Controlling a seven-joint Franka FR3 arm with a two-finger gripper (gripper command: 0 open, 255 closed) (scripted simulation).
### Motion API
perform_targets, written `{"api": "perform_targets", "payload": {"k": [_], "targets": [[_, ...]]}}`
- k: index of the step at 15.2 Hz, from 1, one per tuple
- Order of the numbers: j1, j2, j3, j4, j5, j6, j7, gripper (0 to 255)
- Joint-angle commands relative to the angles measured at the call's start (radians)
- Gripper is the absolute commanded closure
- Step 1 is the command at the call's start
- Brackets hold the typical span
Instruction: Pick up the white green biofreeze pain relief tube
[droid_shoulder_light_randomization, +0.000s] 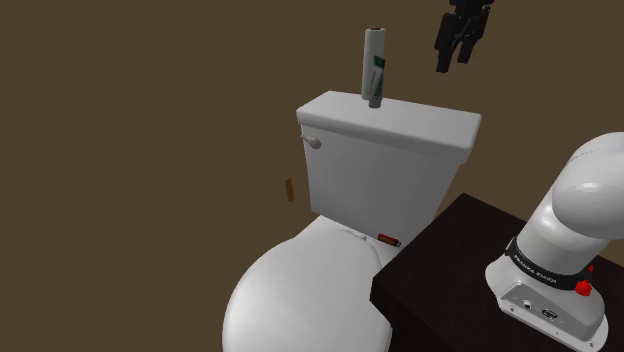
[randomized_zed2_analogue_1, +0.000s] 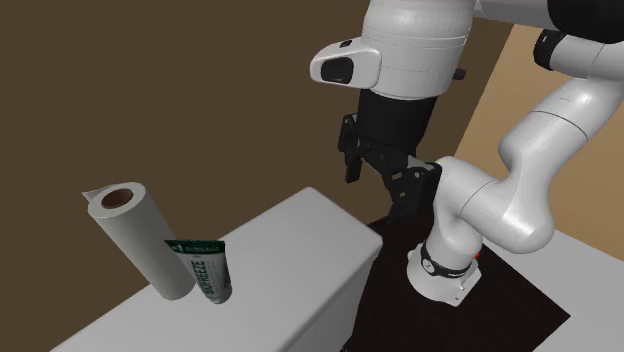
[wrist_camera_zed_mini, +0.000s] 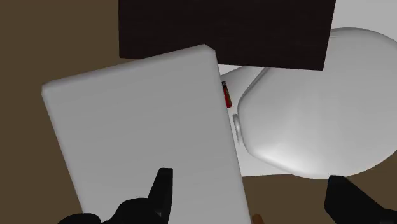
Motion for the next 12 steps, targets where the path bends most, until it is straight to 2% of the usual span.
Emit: {"api": "perform_targets", "payload": {"k": [1, 12], "targets": [[0.000, 0.000, 0.000, 0.000, 0.000, 0.000, 0.000, 0], [-0.103, 0.307, 0.087, 0.133, -0.038, 0.319, 0.312, 0]]}}
